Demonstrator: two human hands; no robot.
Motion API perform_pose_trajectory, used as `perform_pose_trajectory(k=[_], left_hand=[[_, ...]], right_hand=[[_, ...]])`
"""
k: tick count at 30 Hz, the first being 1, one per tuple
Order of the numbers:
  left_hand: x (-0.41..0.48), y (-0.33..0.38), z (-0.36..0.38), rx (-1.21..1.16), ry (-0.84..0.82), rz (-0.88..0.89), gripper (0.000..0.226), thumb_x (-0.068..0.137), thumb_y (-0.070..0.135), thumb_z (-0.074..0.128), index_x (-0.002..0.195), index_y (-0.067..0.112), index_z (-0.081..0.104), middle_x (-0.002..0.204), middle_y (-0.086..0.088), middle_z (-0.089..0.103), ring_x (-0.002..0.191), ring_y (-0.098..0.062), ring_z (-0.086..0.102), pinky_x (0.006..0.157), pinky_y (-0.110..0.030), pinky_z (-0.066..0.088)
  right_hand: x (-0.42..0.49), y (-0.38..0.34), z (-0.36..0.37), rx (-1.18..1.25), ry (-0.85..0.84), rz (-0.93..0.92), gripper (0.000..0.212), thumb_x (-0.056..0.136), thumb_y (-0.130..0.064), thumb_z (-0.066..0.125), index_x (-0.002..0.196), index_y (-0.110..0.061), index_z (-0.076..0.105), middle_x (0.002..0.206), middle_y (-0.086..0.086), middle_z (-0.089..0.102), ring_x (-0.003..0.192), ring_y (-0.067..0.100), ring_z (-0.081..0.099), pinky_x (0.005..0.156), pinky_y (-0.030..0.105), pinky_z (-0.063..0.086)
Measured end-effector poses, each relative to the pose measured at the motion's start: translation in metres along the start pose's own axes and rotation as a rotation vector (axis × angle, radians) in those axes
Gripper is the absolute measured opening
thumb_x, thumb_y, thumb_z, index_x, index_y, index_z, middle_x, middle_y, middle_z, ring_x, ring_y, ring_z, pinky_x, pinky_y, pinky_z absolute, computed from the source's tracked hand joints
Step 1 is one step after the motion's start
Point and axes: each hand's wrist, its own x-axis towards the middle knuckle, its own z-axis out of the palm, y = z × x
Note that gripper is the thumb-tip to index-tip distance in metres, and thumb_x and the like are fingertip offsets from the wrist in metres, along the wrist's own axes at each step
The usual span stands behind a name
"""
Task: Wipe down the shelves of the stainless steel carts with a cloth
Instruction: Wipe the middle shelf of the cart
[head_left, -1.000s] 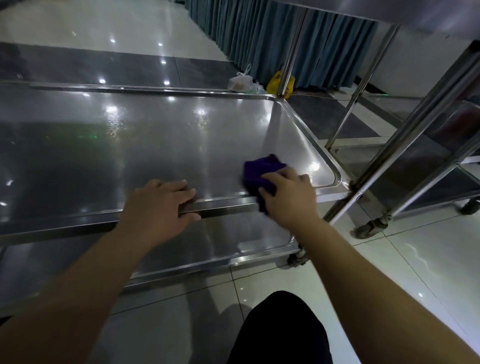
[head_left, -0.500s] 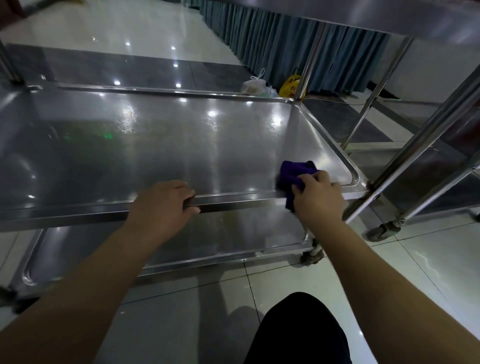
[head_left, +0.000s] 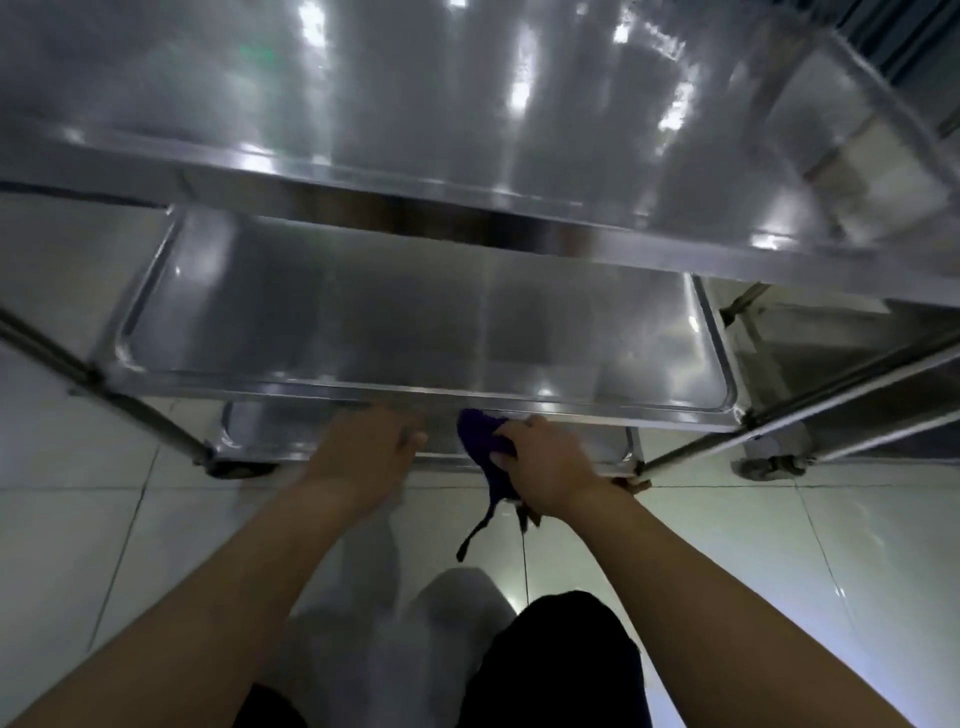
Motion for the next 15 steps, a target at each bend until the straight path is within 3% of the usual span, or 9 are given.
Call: perform_pose_trajectory(k=[3, 7, 10, 12, 15], left_hand=[[-0.044, 0.01, -0.027, -0.214, -0.058, -0.155, 0.023, 0.097, 0.033, 0.042, 0.098, 0.02, 0.062, 0.092, 0.0, 0.061, 0.088, -0.021, 0.059, 0.07, -0.029, 0.042], [-0.106, 0.029, -0.072, -0.712, -0.126, -0.427, 0.006, 0.093, 0.047, 0.045, 0.095, 0.047, 0.051, 0.096, 0.013, 0.058, 0.084, -0.008, 0.059, 0.062, -0.023, 0.048], [-0.148, 0.041, -0.116, -0.919, -0.109, -0.598, 0.016, 0.085, 0.061, 0.046, 0.098, 0.052, 0.051, 0.1, 0.007, 0.062, 0.076, -0.022, 0.069, 0.058, -0.029, 0.053], [-0.172, 0.045, -0.146, -1.036, -0.003, -0.593, 0.016, 0.085, 0.056, 0.052, 0.099, 0.05, 0.056, 0.096, 0.003, 0.068, 0.073, -0.025, 0.071, 0.062, -0.035, 0.058], [-0.204, 0.045, -0.187, -1.11, 0.176, -0.53, 0.014, 0.085, 0.035, 0.064, 0.099, 0.038, 0.063, 0.09, 0.003, 0.07, 0.074, -0.017, 0.071, 0.066, -0.035, 0.06]], right_hand=[[-0.032, -0.028, -0.017, 0.169, -0.14, -0.033, 0.029, 0.096, -0.03, 0.048, 0.123, -0.024, 0.055, 0.118, 0.004, 0.053, 0.095, 0.023, 0.058, 0.078, 0.034, 0.049], [-0.083, -0.074, -0.048, 0.291, -0.176, -0.182, 0.034, 0.093, -0.029, 0.054, 0.127, -0.026, 0.056, 0.123, -0.004, 0.047, 0.106, 0.014, 0.05, 0.089, 0.021, 0.039], [-0.119, -0.113, -0.079, 0.344, -0.097, -0.332, 0.038, 0.091, -0.023, 0.059, 0.129, -0.023, 0.056, 0.126, -0.005, 0.045, 0.114, 0.01, 0.042, 0.087, 0.0, 0.021], [-0.139, -0.14, -0.1, 0.304, -0.06, -0.473, 0.039, 0.088, -0.019, 0.063, 0.127, -0.017, 0.058, 0.131, 0.0, 0.047, 0.12, 0.015, 0.041, 0.095, 0.003, 0.018], [-0.158, -0.181, -0.123, 0.196, -0.049, -0.727, 0.045, 0.083, -0.021, 0.069, 0.126, -0.012, 0.06, 0.135, 0.007, 0.048, 0.125, 0.021, 0.041, 0.106, 0.018, 0.024]])
